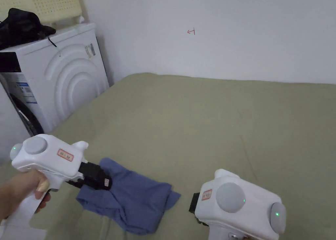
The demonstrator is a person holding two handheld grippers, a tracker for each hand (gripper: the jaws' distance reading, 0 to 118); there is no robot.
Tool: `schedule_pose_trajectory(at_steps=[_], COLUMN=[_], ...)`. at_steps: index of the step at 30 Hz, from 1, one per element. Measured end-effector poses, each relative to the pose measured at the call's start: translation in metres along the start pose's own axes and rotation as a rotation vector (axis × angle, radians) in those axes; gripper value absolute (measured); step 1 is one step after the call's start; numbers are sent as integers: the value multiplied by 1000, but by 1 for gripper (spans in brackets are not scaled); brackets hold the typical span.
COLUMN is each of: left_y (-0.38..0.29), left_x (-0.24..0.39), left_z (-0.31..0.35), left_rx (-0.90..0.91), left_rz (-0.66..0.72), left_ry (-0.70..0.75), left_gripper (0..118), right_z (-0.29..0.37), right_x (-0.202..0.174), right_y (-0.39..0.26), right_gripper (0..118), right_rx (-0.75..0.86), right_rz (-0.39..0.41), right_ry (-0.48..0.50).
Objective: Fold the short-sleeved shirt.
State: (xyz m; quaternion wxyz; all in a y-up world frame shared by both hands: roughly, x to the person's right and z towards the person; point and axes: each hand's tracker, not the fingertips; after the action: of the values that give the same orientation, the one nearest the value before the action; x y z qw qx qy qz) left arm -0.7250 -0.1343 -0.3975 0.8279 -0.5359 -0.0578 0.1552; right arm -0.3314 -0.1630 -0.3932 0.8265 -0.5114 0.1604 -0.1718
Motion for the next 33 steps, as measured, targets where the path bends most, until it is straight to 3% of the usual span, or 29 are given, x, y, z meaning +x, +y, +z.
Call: schedule_pose_trajectory(at_steps=[2,3,4,5,6,7,8,10,12,14,15,17,21,22,24,30,33], left_y=[1,2,1,-1,-2,-6,-11,-18,-25,-30,-34,-47,-80,-88,-107,-159,-185], left_x=[-25,-36,-41,-45,-47,-48,-45,-38,-15,11,31,77,181,210,269,395,427], left_z=[16,22,27,30,33,37,44,59,71,78,76,71,48,41,29,-11,-30], left_rx=[26,32,20,31,39,53,64,109,148,223,249,318,504,514,545,524,471], left_rz=[29,45,71,86,89,76,81,92,68,16,-10,-30,-88,-115,-157,-184,-188], left_ry=[11,12,61,102,148,229,260,268,257,269,277,270,178,148,131,10,-36], left_gripper=[26,40,67,67,78,102,108,102,86,30,8,1,0,0,0,0,0], right_z=[-11,-14,-18,-19,-20,-18,-16,-7,2,17,24,42,88,102,129,208,242], right_x=[-22,-33,-42,-49,-55,-55,-53,-43,-28,-10,0,23,85,103,136,250,296], right_y=[-4,-7,-8,-10,-11,-13,-14,-16,-12,-8,-5,1,1,0,-4,-7,-13], right_gripper=[0,0,0,0,0,0,0,0,0,0,0,0,0,0,0,0,0], right_rx=[-22,-23,-14,-16,-22,-23,-27,-23,-5,18,35,68,133,155,197,311,341], right_rz=[-14,-39,-36,-13,12,19,20,28,34,38,46,97,141,183,210,180,170], right_ry=[29,62,81,85,97,119,133,118,94,77,61,56,22,18,-59,-246,-344])
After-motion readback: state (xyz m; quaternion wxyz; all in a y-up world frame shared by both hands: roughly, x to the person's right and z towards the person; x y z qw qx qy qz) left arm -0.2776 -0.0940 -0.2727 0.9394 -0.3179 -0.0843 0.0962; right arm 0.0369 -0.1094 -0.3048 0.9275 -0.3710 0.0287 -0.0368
